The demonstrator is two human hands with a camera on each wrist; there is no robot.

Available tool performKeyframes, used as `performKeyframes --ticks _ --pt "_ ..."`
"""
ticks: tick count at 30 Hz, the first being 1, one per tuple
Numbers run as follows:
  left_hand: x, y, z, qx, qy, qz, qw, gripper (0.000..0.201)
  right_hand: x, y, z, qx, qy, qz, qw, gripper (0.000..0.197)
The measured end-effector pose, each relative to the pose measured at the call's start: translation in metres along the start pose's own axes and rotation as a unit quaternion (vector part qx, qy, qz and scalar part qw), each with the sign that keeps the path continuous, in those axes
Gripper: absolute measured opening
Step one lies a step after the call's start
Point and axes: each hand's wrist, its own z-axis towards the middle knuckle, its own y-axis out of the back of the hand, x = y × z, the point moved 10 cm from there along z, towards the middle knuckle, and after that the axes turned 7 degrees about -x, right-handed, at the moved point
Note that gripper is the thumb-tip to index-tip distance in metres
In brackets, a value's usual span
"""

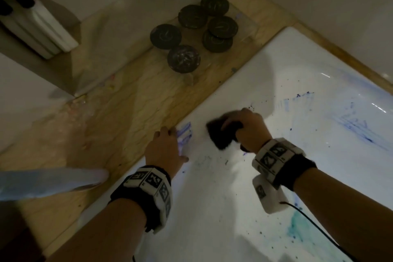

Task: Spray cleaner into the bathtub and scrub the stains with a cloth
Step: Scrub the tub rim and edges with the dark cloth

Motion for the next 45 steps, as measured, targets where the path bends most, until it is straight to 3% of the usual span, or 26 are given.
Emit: performKeyframes --ticks 2,3,5,7,10,14,15,16,20,21,24,27,33,37,39,41,43,45 --pt "0.01 0.0 -0.008 0.004 0.003 -0.007 1.0 0.089 0.005 0.009 0.013 -0.071 -0.001 0.059 0.996 0.02" --pt "0.017 0.0 -0.015 0.006 0.013 0.003 1.0 0.092 0.008 0.001 0.02 -0.067 -0.01 0.086 0.994 0.025" --pt "0.033 -0.005 -0.032 0.02 0.04 0.021 0.999 0.098 0.018 -0.031 0.027 -0.001 0.014 -0.013 1.0 0.04" --pt "0.046 -0.012 -0.049 0.032 0.06 0.025 0.997 0.1 0.025 -0.062 0.021 0.067 0.039 -0.136 0.988 0.047" --pt "0.052 -0.011 -0.06 0.011 0.057 0.01 0.998 0.093 0.044 -0.086 -0.009 0.108 0.105 -0.104 0.983 0.059" --pt "0.05 -0.01 -0.056 0.01 0.063 0.014 0.998 0.092 0.038 -0.102 -0.052 0.166 0.117 -0.06 0.977 0.035" --pt "0.05 -0.01 -0.056 0.009 0.067 0.018 0.998 0.091 0.037 -0.101 -0.056 0.17 0.124 -0.054 0.976 0.039" --pt "0.05 -0.011 -0.056 0.009 0.068 0.024 0.997 0.092 0.034 -0.095 -0.054 0.157 0.125 -0.044 0.979 0.044" --pt "0.049 -0.011 -0.055 0.007 0.061 0.043 0.997 0.094 0.023 -0.033 -0.009 -0.043 0.091 -0.002 0.995 0.02" --pt "0.049 -0.011 -0.054 0.006 0.059 0.041 0.997 0.094 0.024 -0.027 0.002 -0.062 0.076 -0.012 0.995 0.026" --pt "0.051 -0.012 -0.055 0.016 0.065 0.015 0.998 0.094 0.03 -0.055 0.021 0.016 0.051 -0.103 0.993 0.042" --pt "0.052 -0.013 -0.054 0.016 0.071 0.015 0.997 0.093 0.053 -0.093 0.015 0.087 0.11 -0.227 0.964 0.039" --pt "0.051 -0.013 -0.055 0.006 0.067 0.008 0.998 0.073 0.077 -0.116 -0.03 0.147 0.162 -0.124 0.968 0.038" --pt "0.053 -0.009 -0.042 0.007 0.072 -0.009 0.997 0.07 0.056 -0.116 -0.07 0.17 0.088 -0.06 0.98 0.045" --pt "0.051 -0.017 -0.042 0.046 0.058 0.011 0.997 0.092 0.038 -0.104 -0.079 0.129 0.042 -0.047 0.99 0.042" --pt "0.049 -0.022 -0.046 0.049 0.034 0.023 0.998 0.101 0.023 -0.077 -0.076 0.028 -0.005 0.003 1.0 0.032" --pt "0.049 -0.024 -0.056 0.035 0.01 0.031 0.999 0.097 0.02 -0.056 -0.066 -0.046 -0.039 0.05 0.997 0.015" --pt "0.046 -0.03 -0.07 0.034 -0.03 0.051 0.998 0.086 0.03 -0.053 -0.05 -0.066 -0.056 0.122 0.989 0.013"
